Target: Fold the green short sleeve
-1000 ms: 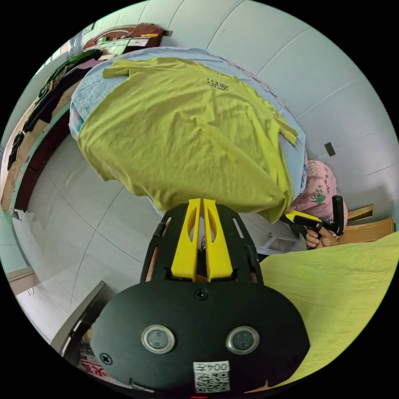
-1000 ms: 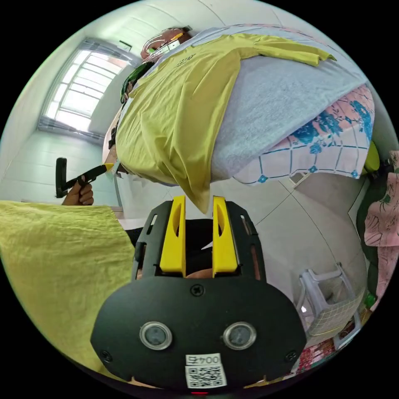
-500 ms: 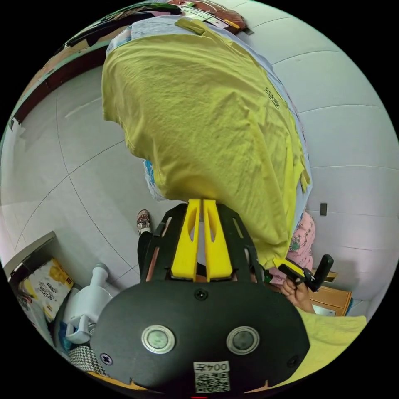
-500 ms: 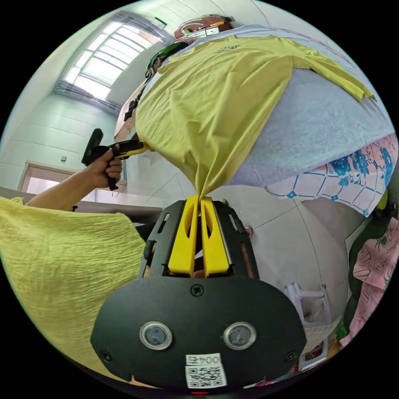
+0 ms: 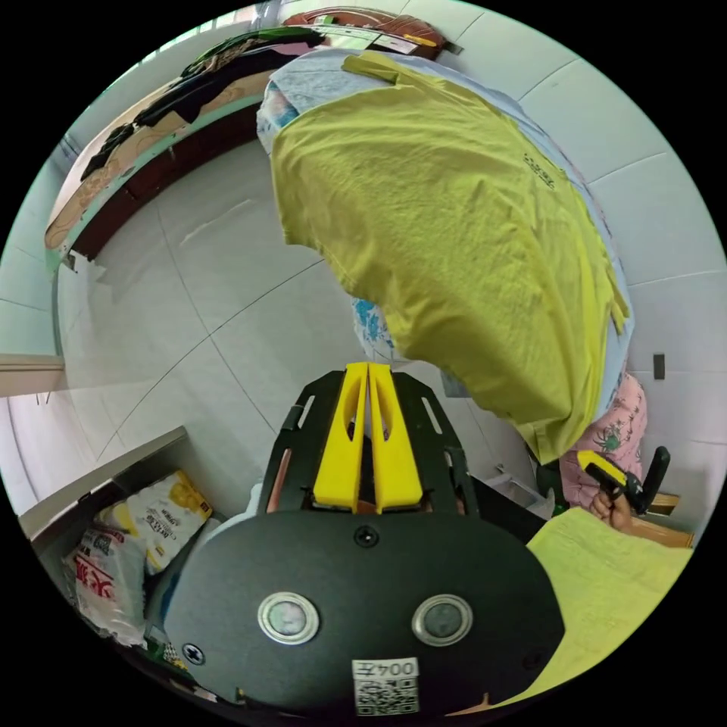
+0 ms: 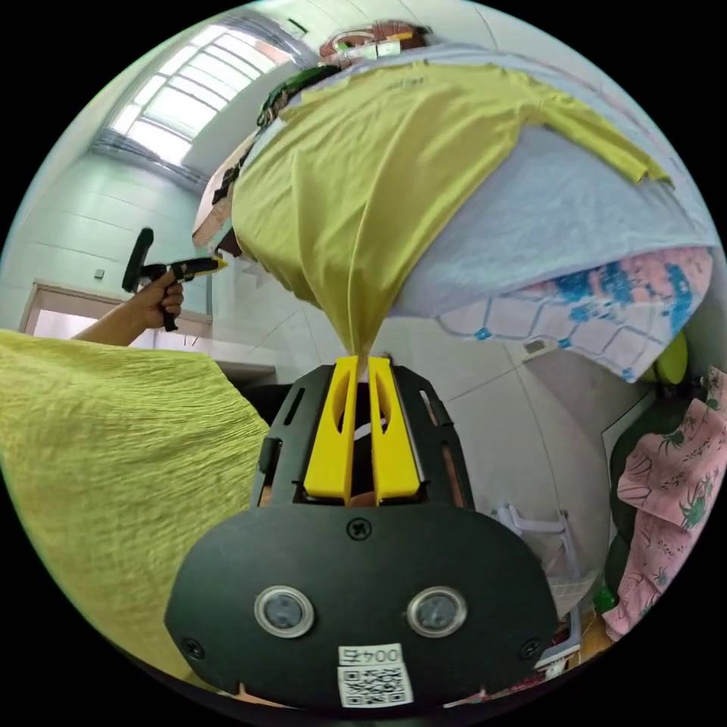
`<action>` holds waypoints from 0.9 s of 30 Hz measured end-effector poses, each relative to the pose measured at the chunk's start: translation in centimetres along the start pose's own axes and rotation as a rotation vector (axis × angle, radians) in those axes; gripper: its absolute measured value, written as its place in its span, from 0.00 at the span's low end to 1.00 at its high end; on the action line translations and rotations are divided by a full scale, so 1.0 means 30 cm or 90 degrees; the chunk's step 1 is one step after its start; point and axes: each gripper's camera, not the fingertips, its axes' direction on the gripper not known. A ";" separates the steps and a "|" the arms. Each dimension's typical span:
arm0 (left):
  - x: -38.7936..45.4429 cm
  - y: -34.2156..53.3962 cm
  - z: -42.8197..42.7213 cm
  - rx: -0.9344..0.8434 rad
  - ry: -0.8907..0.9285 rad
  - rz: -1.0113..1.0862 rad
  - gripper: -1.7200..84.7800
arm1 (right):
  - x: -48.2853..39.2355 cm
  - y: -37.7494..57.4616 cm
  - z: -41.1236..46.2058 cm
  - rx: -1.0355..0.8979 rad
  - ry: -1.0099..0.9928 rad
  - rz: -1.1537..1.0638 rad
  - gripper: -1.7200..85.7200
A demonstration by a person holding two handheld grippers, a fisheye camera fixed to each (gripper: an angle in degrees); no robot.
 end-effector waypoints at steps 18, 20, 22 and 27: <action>-0.080 0.218 0.067 0.073 0.326 -0.171 0.11 | 0.152 -0.220 -0.065 0.133 -0.086 0.181 0.11; -0.124 0.251 0.095 0.084 0.335 -0.219 0.12 | 0.145 -0.232 -0.057 0.130 -0.090 0.190 0.12; -0.150 0.279 0.127 0.085 0.360 -0.248 0.13 | 0.138 -0.239 -0.053 0.131 -0.095 0.199 0.12; -0.162 0.346 0.211 0.108 0.459 -0.264 0.15 | 0.094 -0.269 -0.031 0.117 -0.086 0.195 0.12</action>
